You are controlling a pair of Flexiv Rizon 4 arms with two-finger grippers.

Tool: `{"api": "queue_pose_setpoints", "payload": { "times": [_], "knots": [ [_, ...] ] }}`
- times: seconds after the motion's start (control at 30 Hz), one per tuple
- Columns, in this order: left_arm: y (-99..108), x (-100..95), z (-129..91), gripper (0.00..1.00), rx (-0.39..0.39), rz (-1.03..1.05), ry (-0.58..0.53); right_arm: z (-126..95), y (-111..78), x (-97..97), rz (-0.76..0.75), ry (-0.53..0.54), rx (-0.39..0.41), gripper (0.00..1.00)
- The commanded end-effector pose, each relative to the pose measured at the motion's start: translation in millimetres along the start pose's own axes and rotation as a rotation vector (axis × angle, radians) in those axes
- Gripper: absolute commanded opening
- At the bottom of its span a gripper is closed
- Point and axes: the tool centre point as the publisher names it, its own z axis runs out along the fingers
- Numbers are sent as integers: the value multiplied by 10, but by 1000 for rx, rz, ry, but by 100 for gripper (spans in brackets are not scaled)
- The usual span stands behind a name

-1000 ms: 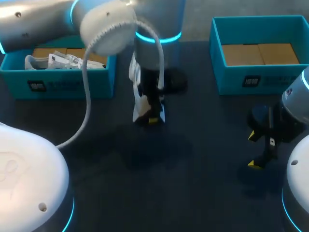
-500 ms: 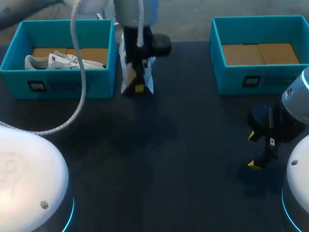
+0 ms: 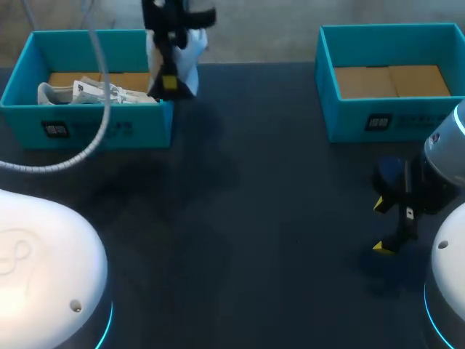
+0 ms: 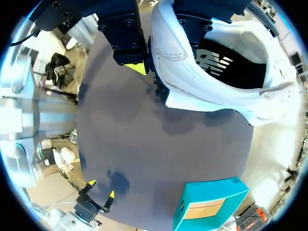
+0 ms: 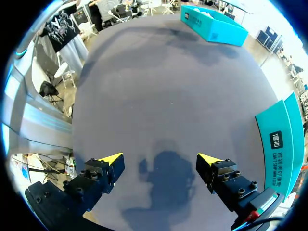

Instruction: Take the shoe out of the shoebox, open the shoe tongue, remove and reinsert the insole, then place the shoe into the shoebox

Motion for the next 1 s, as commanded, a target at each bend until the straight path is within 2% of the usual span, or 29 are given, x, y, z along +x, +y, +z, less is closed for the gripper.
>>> {"api": "queue_pose_setpoints", "payload": {
  "times": [0.03, 0.27, 0.9, 1.0],
  "knots": [
    [110, -175, -135, 0, -20, 23, 25, 6, -10, 13, -1, -3, -2, 100],
    [389, -502, -366, 0, -10, -14, 49, 6, -10, 13, -1, -3, -2, 100],
    [389, -502, -366, 0, -10, -14, 49, 6, -10, 13, -1, -3, -2, 100],
    [505, -654, -467, 0, 14, -31, 56, 6, -10, 13, -1, -3, -2, 100]
  ]
}}
